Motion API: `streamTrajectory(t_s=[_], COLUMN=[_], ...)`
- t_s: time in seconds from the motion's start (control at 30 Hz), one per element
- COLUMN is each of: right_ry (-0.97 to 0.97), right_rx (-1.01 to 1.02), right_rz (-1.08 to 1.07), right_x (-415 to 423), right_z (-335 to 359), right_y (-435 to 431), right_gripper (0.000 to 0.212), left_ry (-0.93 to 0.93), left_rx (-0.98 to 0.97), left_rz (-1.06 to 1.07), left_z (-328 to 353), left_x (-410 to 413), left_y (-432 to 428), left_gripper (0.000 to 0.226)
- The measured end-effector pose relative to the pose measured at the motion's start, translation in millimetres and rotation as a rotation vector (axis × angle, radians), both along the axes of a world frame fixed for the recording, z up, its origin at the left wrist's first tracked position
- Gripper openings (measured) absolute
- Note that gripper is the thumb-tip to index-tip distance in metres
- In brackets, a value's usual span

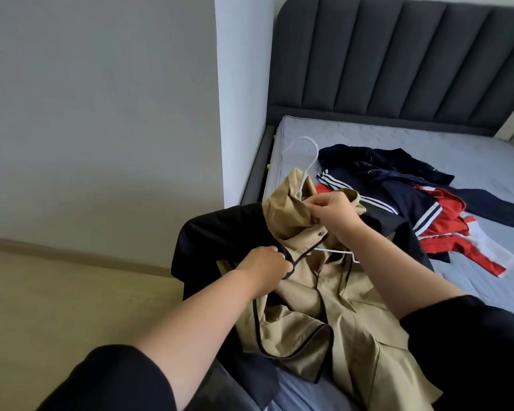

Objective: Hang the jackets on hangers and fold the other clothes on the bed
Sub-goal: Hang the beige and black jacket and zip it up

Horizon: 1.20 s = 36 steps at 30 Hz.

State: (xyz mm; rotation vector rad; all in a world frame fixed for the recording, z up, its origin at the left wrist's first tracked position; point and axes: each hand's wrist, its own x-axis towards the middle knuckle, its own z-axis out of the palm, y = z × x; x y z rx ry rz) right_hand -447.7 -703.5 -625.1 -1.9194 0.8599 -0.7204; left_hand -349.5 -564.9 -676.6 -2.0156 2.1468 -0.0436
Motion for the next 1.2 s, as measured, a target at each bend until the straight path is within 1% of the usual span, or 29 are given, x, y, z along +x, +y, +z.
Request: streamTrajectory(t_s=[0.07, 0.1, 0.13, 0.17, 0.2, 0.23, 0.27, 0.3, 0.33, 0.37, 0.4, 0.43, 0.47, 0.53, 0.6, 0.63, 0.67, 0.73, 0.8, 0.83, 0.9, 0.93, 0.97, 1.03, 1.07, 1.1, 1.13, 1.2], right_ry=[0.041, 0.078, 0.133, 0.189, 0.224, 0.228, 0.212, 0.189, 0.177, 0.181, 0.194, 0.203, 0.211, 0.238, 0.208, 0.151, 0.078, -0.063, -0.152, -0.17, -0.117, -0.025, 0.114, 0.394, 0.482, 0.524, 0.528, 0.457], right_rx=[0.059, 0.092, 0.081, 0.014, -0.074, -0.149, -0.187, -0.208, -0.225, -0.244, -0.266, -0.291, -0.315, -0.357, -0.378, -0.371, -0.37, -0.401, -0.425, -0.394, -0.215, -0.107, -0.018, 0.076, 0.085, 0.079, 0.064, 0.015], right_rz=[0.042, 0.07, 0.092, 0.101, 0.089, 0.059, 0.029, 0.015, 0.019, 0.035, 0.053, 0.075, 0.094, 0.118, 0.091, 0.043, -0.045, -0.293, -0.546, -0.647, -0.763, -0.755, -0.694, -0.476, -0.379, -0.315, -0.281, -0.279], right_x=[6.0, 7.9, 8.2, 7.8, 6.9, 4.7, 2.2, -0.2, -2.1, -3.2, -4.2, -5.1, -5.6, -6.1, -7.2, -8.6, -11.3, -23.1, -41.6, -51.1, -65.1, -68.5, -69.2, -64.6, -60.7, -56.0, -50.5, -37.1], right_z=[-0.2, 0.3, 0.9, 1.3, 1.8, 2.1, 3.3, 5.4, 8.5, 11.9, 16.1, 20.5, 24.7, 31.0, 33.7, 33.5, 32.4, 27.7, 15.8, 5.4, -20.7, -34.9, -49.0, -75.5, -86.5, -94.5, -99.9, -102.9], right_y=[5.4, 7.6, 8.7, 8.5, 7.0, 4.5, 3.0, 2.1, 2.7, 3.7, 4.8, 6.2, 7.4, 10.3, 12.7, 11.8, 9.0, -1.0, -14.1, -22.0, -36.0, -41.5, -45.3, -45.7, -42.5, -38.7, -35.8, -31.8], right_gripper=[0.029, 0.037, 0.04, 0.041, 0.037, 0.029, 0.02, 0.013, 0.01, 0.009, 0.01, 0.013, 0.018, 0.022, 0.015, 0.011, 0.013, 0.024, 0.027, 0.026, 0.024, 0.024, 0.023, 0.024, 0.025, 0.026, 0.03, 0.046], left_ry=[0.088, 0.167, 0.257, 0.311, 0.343, 0.374, 0.402, 0.388, 0.34, 0.286, 0.252, 0.263, 0.3, 0.389, 0.38, 0.366, 0.362, 0.373, 0.434, 0.465, 0.502, 0.518, 0.529, 0.54, 0.543, 0.546, 0.553, 0.592], left_rx=[-0.013, 0.001, 0.028, 0.023, -0.036, -0.189, -0.405, -0.645, -0.823, -0.892, -0.867, -0.789, -0.706, -0.605, -0.585, -0.591, -0.605, -0.621, -0.623, -0.626, -0.633, -0.636, -0.638, -0.637, -0.638, -0.644, -0.652, -0.676], left_rz=[0.038, 0.075, 0.111, 0.125, 0.126, 0.122, 0.131, 0.127, 0.13, 0.153, 0.185, 0.199, 0.216, 0.271, 0.318, 0.343, 0.371, 0.436, 0.525, 0.563, 0.623, 0.646, 0.663, 0.685, 0.689, 0.689, 0.688, 0.696], left_z=[-4.6, -7.1, -8.2, -7.3, -4.6, -1.6, 2.8, 7.4, 12.8, 18.4, 24.5, 30.2, 35.1, 39.7, 42.7, 43.1, 42.4, 39.4, 34.4, 31.5, 26.2, 23.8, 21.8, 18.8, 17.8, 17.1, 16.4, 15.0], left_x=[1.7, 5.4, 9.0, 13.1, 17.0, 21.8, 28.6, 35.8, 41.4, 45.3, 47.3, 48.8, 47.8, 43.3, 43.9, 46.0, 49.0, 55.3, 62.8, 66.6, 73.0, 75.4, 77.0, 78.4, 78.7, 78.7, 79.1, 80.6], left_y=[0.4, 0.7, 1.8, 4.6, 8.4, 12.2, 15.3, 17.9, 19.0, 18.2, 15.9, 11.0, 5.5, -6.9, -17.9, -21.8, -25.0, -28.0, -27.3, -26.0, -22.5, -20.9, -20.0, -19.4, -19.5, -19.7, -19.8, -20.0], left_gripper=[0.029, 0.03, 0.032, 0.034, 0.037, 0.041, 0.042, 0.038, 0.03, 0.028, 0.034, 0.04, 0.041, 0.033, 0.029, 0.028, 0.027, 0.028, 0.03, 0.03, 0.028, 0.028, 0.028, 0.028, 0.028, 0.028, 0.029, 0.029])
